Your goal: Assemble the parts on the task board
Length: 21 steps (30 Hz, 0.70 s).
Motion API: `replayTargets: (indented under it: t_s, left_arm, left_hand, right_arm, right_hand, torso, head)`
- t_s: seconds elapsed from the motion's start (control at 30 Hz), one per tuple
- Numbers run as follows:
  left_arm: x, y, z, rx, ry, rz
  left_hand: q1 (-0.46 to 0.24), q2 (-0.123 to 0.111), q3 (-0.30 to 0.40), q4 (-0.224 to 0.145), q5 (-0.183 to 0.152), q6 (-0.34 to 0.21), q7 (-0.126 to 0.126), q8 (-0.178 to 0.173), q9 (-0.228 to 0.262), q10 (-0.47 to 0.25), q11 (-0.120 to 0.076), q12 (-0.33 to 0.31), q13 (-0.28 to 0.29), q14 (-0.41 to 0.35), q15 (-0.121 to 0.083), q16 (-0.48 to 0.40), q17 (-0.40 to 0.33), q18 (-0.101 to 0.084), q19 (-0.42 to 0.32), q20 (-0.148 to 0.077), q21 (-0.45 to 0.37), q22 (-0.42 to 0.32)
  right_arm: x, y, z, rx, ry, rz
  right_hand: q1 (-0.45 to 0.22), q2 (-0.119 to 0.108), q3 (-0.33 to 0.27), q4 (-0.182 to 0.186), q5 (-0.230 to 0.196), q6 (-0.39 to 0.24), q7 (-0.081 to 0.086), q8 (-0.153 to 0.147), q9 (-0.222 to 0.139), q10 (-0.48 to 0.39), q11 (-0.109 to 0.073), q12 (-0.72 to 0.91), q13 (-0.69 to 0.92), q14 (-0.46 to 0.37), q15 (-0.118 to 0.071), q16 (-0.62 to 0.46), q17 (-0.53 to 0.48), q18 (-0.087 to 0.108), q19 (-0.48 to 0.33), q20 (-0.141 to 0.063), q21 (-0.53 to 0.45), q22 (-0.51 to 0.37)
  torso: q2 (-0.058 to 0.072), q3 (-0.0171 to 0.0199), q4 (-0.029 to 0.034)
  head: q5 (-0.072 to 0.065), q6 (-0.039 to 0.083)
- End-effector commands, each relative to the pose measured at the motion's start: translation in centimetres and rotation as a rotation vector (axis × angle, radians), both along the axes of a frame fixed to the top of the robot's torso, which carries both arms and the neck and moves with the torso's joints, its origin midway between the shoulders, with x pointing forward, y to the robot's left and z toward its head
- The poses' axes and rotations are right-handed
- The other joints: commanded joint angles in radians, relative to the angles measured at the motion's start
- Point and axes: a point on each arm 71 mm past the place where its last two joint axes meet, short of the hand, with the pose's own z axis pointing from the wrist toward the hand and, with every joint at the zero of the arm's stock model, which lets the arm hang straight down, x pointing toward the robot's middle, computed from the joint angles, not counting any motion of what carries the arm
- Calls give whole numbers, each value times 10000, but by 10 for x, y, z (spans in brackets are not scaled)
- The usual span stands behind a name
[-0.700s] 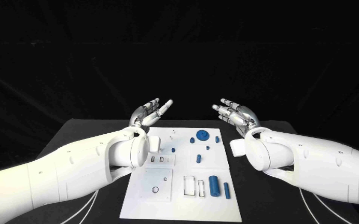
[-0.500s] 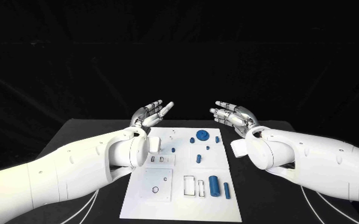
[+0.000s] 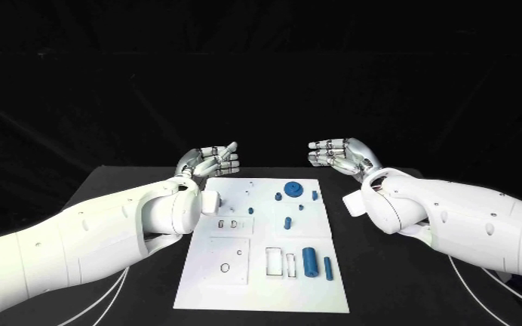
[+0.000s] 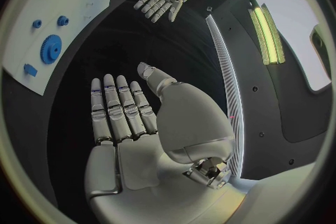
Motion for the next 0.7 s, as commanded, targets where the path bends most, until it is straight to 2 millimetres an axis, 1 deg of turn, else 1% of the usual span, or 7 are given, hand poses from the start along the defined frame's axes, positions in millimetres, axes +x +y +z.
replayTargets:
  t_s: [0.03, 0.17, 0.33, 0.4, 0.53, 0.6, 0.7]
  left_arm:
    - [-2, -1, 5, -240, -146, -360]
    - [-9, 1, 13, -294, -196, -534]
    - [-18, -1, 24, -370, -363, -982]
    - [-21, -1, 29, -408, -435, -1170]
    - [-29, -1, 44, -514, -642, -1480]
    - [-32, -1, 50, -567, -746, -1576]
    - [-34, 0, 59, -614, -908, -1669]
  left_hand:
    - [115, 59, -47, -96, -47, 221, 60, 27, -36, 360, -87, 41, 3, 430, -110, 76, 68, 219, 229, 6, 171, 57]
    - [374, -14, -84, -299, -46, 551, 2, 73, -40, 787, -189, 83, 39, 890, -244, 181, 197, 298, 345, 14, 310, 100]
    - [746, -94, -56, -580, -43, 800, -92, 88, -29, 1053, -288, 62, 39, 1153, -346, 269, 315, 370, 590, -22, 593, 223]
    - [1009, -71, 85, -738, -37, 910, -135, 96, -17, 1207, -345, 61, 43, 1257, -403, 319, 369, 377, 647, -41, 702, 274]
    - [1077, -88, 162, -774, -40, 952, -155, 75, -19, 1269, -361, 25, 32, 1297, -423, 339, 403, 387, 701, -61, 798, 320]
    - [1073, -106, 189, -770, -41, 970, -162, 57, -23, 1289, -365, -10, 21, 1307, -428, 344, 421, 398, 778, -86, 892, 365]
    - [1037, -134, 214, -748, -42, 998, -170, 28, -27, 1318, -369, -63, 9, 1321, -432, 350, 449, 404, 883, -129, 1038, 436]
  right_arm:
    - [-1, 5, 8, -1725, -1139, 622]
    - [-3, 11, 14, -2448, -1565, 970]
    - [-2, 16, 22, -3490, -1971, 1453]
    - [-2, 20, 26, -3975, -2125, 1696]
    - [0, 27, 35, -5060, -2533, 2185]
    - [1, 31, 38, -5596, -2727, 2366]
    - [3, 35, 42, -6395, -3032, 2538]
  right_hand:
    - [-7, -395, 753, -234, -152, 1275, 380, -42, 37, 1362, -275, -66, 26, 1594, -385, 93, 33, 283, 1347, -171, 878, 311]
    - [-23, -536, 987, -279, -127, 1566, 266, -60, 50, 1806, -412, -126, 41, 2244, -572, 153, 85, 299, 1793, -383, 1255, 465]
    - [24, -695, 913, -308, 125, 1957, 97, -57, 68, 2515, -663, -146, 64, 3225, -920, 300, 226, 282, 2559, -818, 2295, 1016]
    - [67, -734, 736, -307, 260, 2090, -12, -69, 73, 2958, -819, -88, 94, 3805, -1134, 456, 368, 275, 2841, -1033, 2915, 1379]
    - [142, -753, 504, -308, 315, 2354, -167, -55, 98, 3406, -972, -121, 117, 4451, -1370, 543, 526, 254, 3039, -1296, 3839, 1960]
    - [181, -785, 417, -331, 342, 2503, -222, -30, 123, 3544, -1057, -152, 133, 4826, -1483, 639, 626, 262, 3100, -1388, 4219, 2205]
    - [163, -872, 284, -338, 373, 2653, -285, -26, 147, 3549, -1136, -273, 125, 5467, -1631, 916, 919, 279, 3247, -1533, 4718, 2521]
  torso:
    - [117, -25, 3]
    - [296, -41, 13]
    - [512, -80, 68]
    - [643, -121, 87]
    - [986, -230, 102]
    - [1110, -263, 102]
    - [1260, -306, 138]
  head:
    - [-24, -21]
    - [-34, 52]
    - [-73, 17]
    - [-95, 13]
    - [-163, 46]
    - [-179, 137]
    - [-207, 152]
